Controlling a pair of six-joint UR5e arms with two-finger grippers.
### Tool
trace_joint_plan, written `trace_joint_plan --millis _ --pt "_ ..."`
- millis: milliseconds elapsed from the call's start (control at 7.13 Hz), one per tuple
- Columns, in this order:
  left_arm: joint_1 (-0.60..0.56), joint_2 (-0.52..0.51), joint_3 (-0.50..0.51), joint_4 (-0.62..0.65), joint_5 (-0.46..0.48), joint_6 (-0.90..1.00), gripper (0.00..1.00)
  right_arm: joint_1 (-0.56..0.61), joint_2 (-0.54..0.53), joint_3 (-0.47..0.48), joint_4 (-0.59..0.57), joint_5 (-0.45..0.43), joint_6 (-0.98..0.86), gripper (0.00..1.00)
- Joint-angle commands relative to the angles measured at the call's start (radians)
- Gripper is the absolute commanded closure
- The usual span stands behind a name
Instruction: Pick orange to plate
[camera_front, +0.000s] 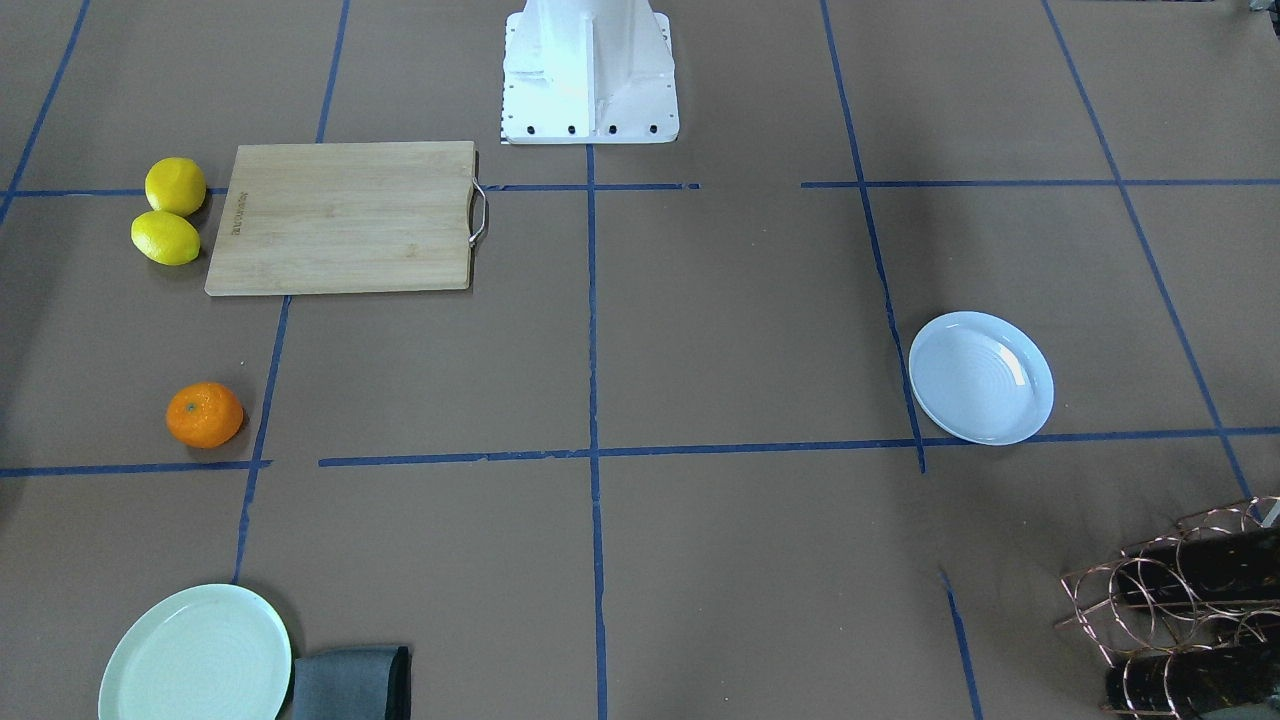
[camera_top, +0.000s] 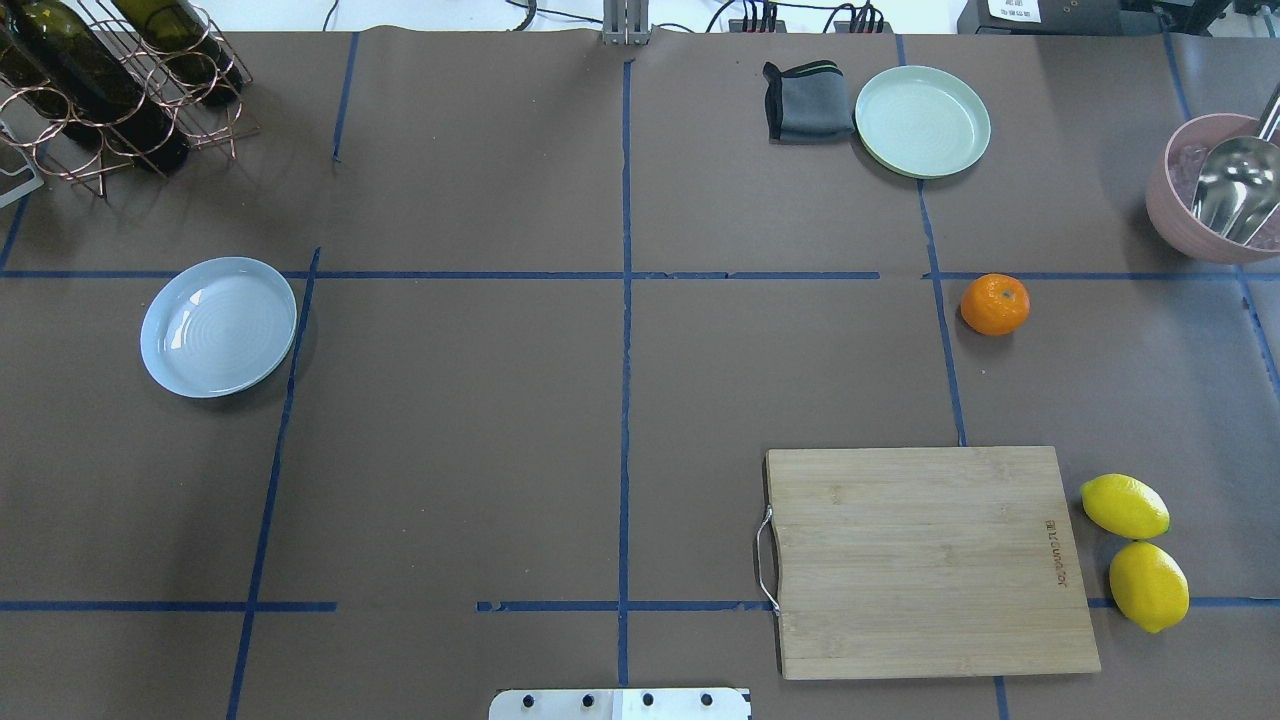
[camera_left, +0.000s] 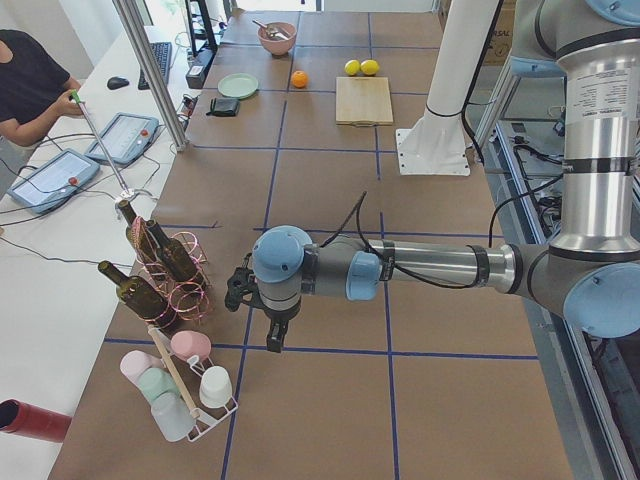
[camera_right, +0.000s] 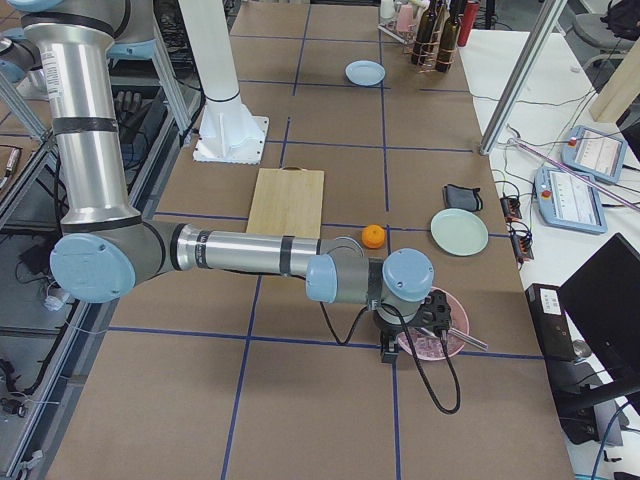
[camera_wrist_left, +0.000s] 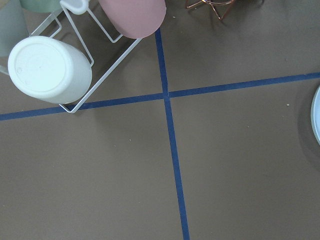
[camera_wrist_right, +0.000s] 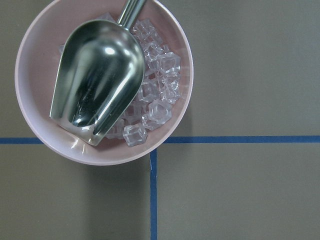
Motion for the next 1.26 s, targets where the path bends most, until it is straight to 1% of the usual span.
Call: trace_joint_plan --millis 0,140,280,421,561,701,841,981,1121 --pt "-0.002 -0.013 -0.002 -0.001 0.000 0.000 0.00 0.005 0.003 0.001 0.003 -0.006 0.002 0.00" --pt "-0.003 -0.026 -0.006 -0.002 -0.001 0.001 0.00 0.005 0.012 0.002 0.003 -0.002 0.005 0.00" --pt "0.000 -0.099 0.007 -0.005 -0.003 -0.011 0.00 0.005 0.014 0.012 0.005 0.001 0.014 0.00" --pt "0.015 -0.159 0.027 -0.039 -0.006 -0.009 0.00 0.004 0.020 0.033 0.038 -0.005 0.019 0.00" --pt "0.059 -0.163 0.035 -0.098 -0.010 -0.013 0.00 -0.008 0.041 0.035 0.066 -0.003 0.039 0.00" --pt "0.125 -0.198 0.044 -0.119 -0.003 -0.013 0.00 -0.033 0.100 0.024 0.109 -0.012 0.042 0.00" --pt "0.197 -0.218 0.084 -0.123 -0.009 -0.019 0.00 -0.080 0.116 0.024 0.114 -0.023 0.086 0.00" --pt "0.257 -0.218 0.113 -0.215 -0.009 -0.136 0.00 -0.120 0.119 0.029 0.161 -0.034 0.141 0.00" --pt "0.341 -0.215 0.165 -0.373 0.008 -0.393 0.00 -0.146 0.116 0.016 0.234 -0.032 0.211 0.00"
